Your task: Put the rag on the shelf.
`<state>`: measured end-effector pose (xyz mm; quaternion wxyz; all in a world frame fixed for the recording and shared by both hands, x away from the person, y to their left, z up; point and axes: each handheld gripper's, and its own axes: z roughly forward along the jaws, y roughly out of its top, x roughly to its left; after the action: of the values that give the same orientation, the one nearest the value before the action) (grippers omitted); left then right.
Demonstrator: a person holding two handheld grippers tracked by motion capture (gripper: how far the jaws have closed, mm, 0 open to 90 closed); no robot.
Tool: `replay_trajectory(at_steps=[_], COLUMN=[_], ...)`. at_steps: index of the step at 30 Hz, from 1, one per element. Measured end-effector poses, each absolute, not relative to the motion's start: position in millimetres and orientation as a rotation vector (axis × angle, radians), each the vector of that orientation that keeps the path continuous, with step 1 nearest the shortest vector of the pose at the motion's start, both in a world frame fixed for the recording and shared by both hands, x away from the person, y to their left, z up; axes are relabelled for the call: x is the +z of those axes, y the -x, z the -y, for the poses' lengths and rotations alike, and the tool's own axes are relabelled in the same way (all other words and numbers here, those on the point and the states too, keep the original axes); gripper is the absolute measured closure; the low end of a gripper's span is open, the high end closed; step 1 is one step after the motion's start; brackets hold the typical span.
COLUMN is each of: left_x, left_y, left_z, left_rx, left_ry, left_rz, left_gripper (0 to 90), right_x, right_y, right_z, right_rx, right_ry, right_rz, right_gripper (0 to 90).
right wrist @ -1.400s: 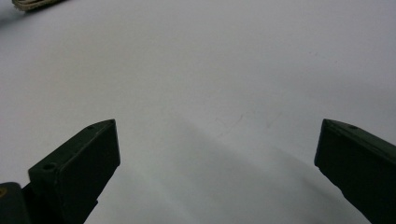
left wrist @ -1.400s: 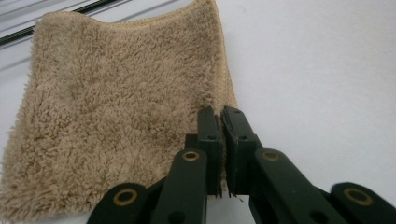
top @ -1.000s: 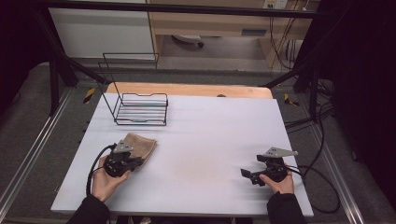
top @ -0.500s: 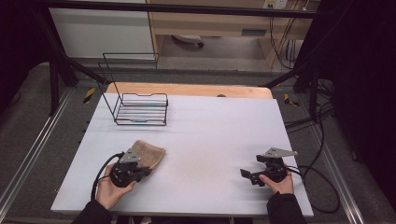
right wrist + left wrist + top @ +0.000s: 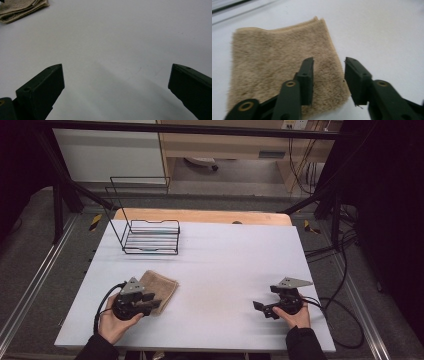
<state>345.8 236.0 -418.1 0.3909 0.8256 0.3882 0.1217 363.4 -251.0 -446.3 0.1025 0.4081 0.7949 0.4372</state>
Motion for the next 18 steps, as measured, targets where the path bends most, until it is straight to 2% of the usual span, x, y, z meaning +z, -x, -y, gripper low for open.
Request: replay_trajectory(at_steps=[7,14,18], left_x=[-411.3,-414.2,-419.0], left_y=[-350.7,-353.5,-356.7], left_z=[-266.7,-283.1,-291.4], left_rx=[0.403,0.42,0.392], left_ry=[-2.027,-2.004,-1.992], left_rz=[-1.048,-1.082,-1.089], left_gripper=[32.8,20.8,17.5], right_x=[-440.1,-433.0,-429.2], right_y=[-367.0,-375.7,-378.8], right_z=[229.1,196.8,178.2], right_rx=[1.308,1.303,1.295], right_ry=[-1.16,-1.101,-1.068], right_rz=[-2.358,-2.392,-2.404], right_gripper=[0.5,0.4,0.4])
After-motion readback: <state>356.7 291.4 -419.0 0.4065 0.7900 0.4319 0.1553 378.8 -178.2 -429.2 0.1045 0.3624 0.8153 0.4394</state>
